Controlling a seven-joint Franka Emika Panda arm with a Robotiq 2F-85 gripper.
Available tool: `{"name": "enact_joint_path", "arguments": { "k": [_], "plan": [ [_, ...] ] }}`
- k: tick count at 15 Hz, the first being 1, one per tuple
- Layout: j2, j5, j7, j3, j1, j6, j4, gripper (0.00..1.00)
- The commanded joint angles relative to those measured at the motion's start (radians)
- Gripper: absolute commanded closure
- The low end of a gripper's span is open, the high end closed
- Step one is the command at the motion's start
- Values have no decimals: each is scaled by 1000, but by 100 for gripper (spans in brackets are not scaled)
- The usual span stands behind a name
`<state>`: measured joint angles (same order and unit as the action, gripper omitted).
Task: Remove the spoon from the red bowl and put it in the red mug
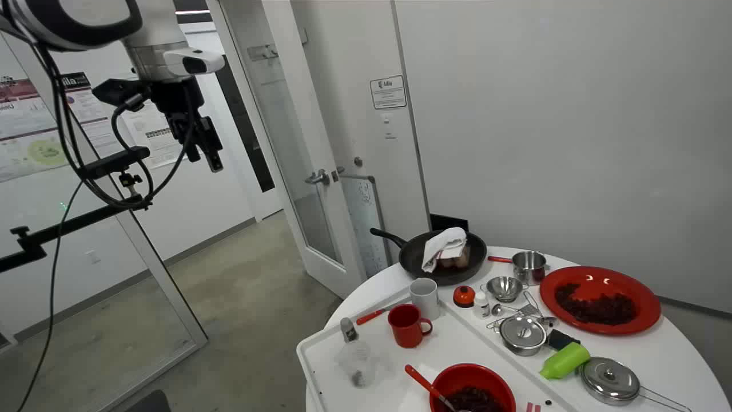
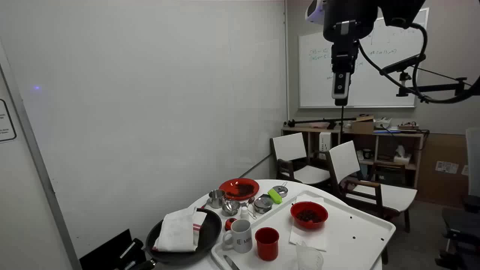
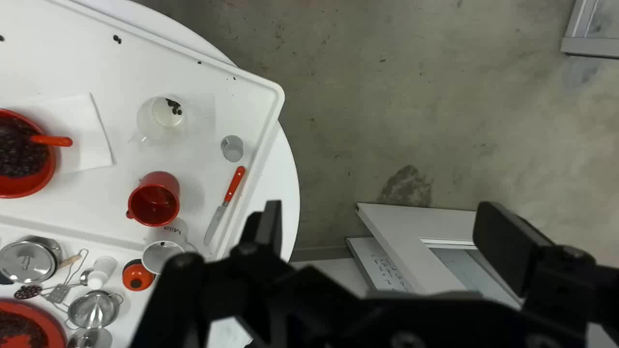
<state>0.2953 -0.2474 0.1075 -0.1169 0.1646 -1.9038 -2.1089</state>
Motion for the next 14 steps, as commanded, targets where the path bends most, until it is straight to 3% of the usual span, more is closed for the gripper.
{"name": "enact_joint_path", "arguments": {
  "k": [1, 6, 9, 14],
  "plan": [
    [0, -2, -2, -8, -10, 2, 3, 0],
    [0, -2, -2, -8, -10, 2, 3, 0],
    [-16, 59, 50, -34, -22, -58, -10, 0],
    [-93, 276, 244, -88, -67, -334, -59, 0]
  ]
}}
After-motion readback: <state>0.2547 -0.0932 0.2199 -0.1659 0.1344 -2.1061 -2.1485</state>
